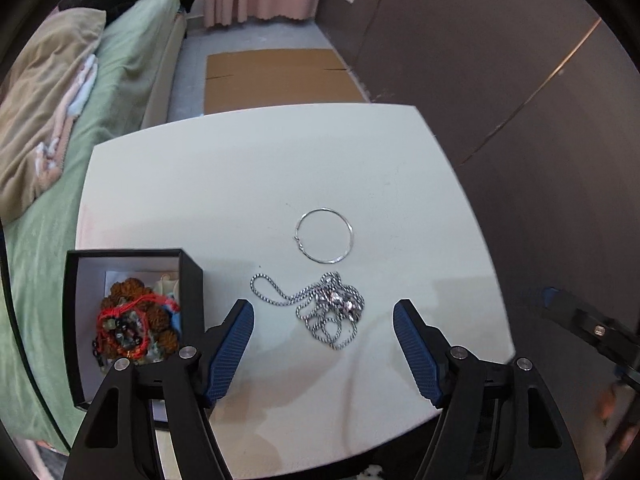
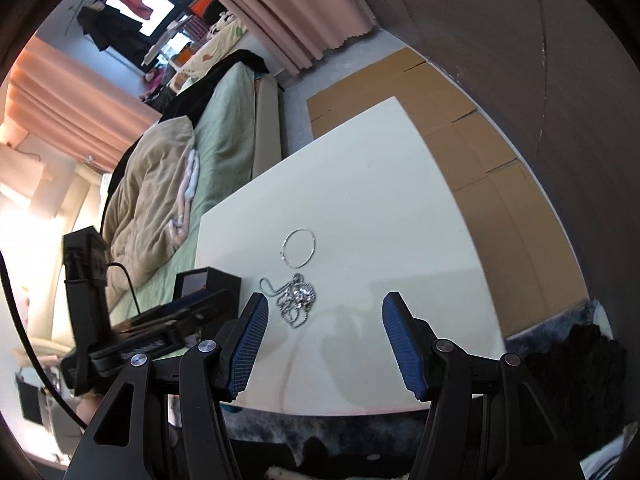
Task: Organize jewelry
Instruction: 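Open the right gripper over the box and reach the left gripper to the silver chain, then grasp the silver bead chain necklace with the left gripper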
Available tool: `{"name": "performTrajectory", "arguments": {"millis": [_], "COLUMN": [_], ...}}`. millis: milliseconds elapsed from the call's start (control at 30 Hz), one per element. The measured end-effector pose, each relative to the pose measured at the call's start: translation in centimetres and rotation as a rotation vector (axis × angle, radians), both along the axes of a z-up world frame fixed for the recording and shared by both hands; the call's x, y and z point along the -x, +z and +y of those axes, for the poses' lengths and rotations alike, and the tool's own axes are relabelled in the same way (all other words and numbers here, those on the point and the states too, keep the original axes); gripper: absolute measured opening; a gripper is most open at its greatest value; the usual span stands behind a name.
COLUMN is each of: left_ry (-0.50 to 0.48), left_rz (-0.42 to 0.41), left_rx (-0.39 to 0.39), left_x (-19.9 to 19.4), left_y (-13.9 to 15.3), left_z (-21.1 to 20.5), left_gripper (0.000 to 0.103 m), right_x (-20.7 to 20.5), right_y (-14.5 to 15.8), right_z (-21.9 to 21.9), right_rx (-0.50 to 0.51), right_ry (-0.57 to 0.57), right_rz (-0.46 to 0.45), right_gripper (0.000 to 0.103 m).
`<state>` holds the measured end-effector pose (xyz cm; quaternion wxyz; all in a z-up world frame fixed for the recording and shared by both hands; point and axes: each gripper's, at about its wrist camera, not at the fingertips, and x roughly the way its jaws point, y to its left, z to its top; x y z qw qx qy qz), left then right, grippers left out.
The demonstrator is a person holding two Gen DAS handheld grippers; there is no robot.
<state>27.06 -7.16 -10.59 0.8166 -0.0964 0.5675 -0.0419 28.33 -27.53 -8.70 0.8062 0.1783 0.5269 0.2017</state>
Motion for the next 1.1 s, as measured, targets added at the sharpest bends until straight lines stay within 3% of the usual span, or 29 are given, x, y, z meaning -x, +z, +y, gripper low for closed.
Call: {"name": "performTrajectory", "arguments": {"millis": [200,333,600,900,1000,1067,1100], "left_ry": [0.036,0.043,0.016,-0.045,-0.062,-0.085,-0.094], "left_rz": [0.067,0.102,0.144,0.104,0.099,0.092,0.089], "left_rx": [-0.103,-0.110,-0.201,-0.229,-0.196,-0.200,-0.202], "left_x": [-1.9,-2.9,-3.4,-1.1,-0.2,-0.1,0.1], "left_y": [-2.5,-4.2,-6.8,-6.5,-6.5,-6.3,-6.2], "left_z": [-2.0,-2.7,-4.2,-4.6,-4.5,-4.3,-4.4], "left_gripper": [0.073,0.073,0.073,0.072,0.062,0.051,0.039], "right_x": [-1.0,-1.5,-2.0,-1.8,-1.4,-1.3,-1.3], "right_y": [-0.7,-1.2,-1.3,-1.5,-1.8,-2.1,-2.1], "right_z": [-1.1,-1.5,-2.7,-1.9,-1.2,-0.6,-0.4], "right_rx": [-0.001,0.005,0.000,0.023,0.032,0.025,0.024], "right_ry": [-0.040,-0.037,-0.068,-0.051,-0.070,-0.068,-0.065], "right_rz": [0.022,0.037,0.041,0.046,0.055,0.069,0.068], "right_gripper": [0.060,0.060,0.060,0.060,0.060,0.060,0.060]}}
